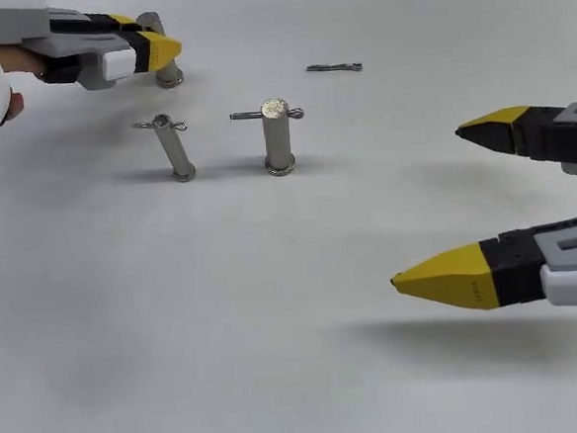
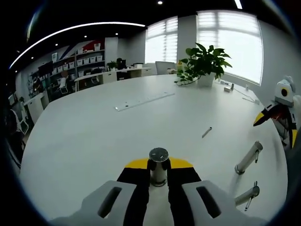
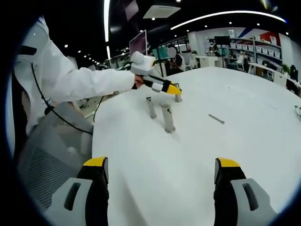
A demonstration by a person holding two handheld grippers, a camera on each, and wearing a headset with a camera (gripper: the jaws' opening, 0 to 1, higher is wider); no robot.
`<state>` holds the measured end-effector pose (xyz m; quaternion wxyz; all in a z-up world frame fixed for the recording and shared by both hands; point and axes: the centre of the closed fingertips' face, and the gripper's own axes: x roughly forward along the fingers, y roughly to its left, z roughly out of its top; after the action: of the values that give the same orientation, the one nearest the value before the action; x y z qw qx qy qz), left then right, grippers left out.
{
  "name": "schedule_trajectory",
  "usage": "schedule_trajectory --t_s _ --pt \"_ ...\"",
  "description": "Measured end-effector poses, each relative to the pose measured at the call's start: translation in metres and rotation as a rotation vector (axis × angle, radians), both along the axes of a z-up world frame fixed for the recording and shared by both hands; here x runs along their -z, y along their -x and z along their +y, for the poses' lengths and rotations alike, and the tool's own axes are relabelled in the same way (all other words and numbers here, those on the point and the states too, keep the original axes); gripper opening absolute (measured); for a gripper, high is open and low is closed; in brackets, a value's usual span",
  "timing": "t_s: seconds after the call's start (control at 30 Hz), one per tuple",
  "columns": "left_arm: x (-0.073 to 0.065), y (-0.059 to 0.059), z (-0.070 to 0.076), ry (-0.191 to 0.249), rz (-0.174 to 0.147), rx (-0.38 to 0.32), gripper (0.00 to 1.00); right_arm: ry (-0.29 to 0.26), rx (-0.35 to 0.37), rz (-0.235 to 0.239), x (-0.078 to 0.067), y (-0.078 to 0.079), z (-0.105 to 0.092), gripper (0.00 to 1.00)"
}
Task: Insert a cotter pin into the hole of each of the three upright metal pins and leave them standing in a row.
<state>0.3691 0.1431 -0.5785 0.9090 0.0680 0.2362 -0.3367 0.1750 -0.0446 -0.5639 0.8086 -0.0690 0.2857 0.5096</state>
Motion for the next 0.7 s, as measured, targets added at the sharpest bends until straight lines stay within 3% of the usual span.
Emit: schedule_trajectory --t_s 0.33,0.7 --pt "-0.002 -0.001 -0.001 0.006 0.017 -0.021 0.10 -0.011 0.003 -0.014 -0.005 -0.005 0.000 0.92" --pt "-0.031 0.004 0.007 0.047 -0.012 -0.054 0.09 -0.013 -0.004 -0.025 -0.008 -0.003 0.000 0.91"
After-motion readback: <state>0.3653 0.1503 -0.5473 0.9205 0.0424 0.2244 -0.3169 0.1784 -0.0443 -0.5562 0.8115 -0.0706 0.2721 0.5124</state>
